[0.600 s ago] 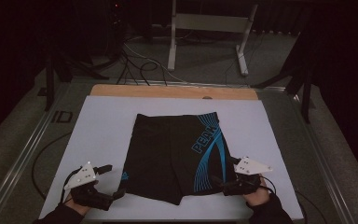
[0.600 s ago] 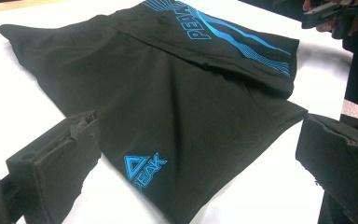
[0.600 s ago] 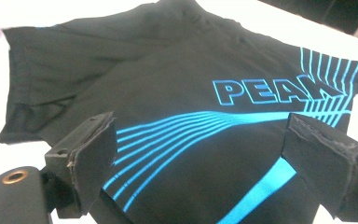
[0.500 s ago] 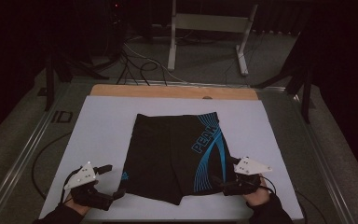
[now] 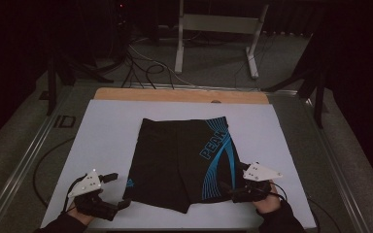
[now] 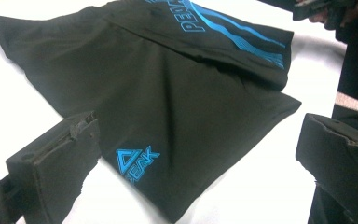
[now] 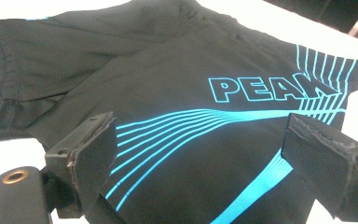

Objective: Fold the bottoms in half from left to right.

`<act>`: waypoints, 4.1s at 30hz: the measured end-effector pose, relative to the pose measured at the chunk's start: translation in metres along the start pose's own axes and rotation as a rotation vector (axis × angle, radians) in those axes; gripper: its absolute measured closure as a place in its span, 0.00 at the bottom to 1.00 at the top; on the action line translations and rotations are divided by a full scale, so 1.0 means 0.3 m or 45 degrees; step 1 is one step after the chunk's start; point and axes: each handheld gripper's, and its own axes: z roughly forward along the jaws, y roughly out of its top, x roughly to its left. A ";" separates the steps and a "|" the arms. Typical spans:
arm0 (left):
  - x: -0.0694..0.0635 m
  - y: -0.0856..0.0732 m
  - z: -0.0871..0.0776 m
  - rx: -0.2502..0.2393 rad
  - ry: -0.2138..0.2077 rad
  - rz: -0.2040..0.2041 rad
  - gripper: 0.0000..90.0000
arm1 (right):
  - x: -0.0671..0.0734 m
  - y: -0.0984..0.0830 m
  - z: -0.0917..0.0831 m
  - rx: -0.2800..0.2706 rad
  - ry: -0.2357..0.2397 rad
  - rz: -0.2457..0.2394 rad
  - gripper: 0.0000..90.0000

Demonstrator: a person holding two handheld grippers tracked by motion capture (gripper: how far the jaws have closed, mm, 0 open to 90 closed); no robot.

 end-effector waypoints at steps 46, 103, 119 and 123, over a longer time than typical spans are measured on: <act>-0.076 0.078 0.015 -0.094 -0.026 0.047 0.00 | -0.007 0.201 -0.136 -0.080 -0.042 0.033 0.12; 0.002 0.044 0.072 0.159 0.206 -0.164 0.00 | -0.043 0.590 0.465 -0.070 0.157 -0.068 0.12; 0.006 0.025 0.099 0.424 0.228 -0.196 0.18 | 0.017 0.599 0.601 -0.030 0.227 -0.062 0.13; 0.007 0.023 0.094 0.452 0.201 -0.196 0.27 | 0.030 0.596 0.630 -0.011 0.240 -0.061 0.13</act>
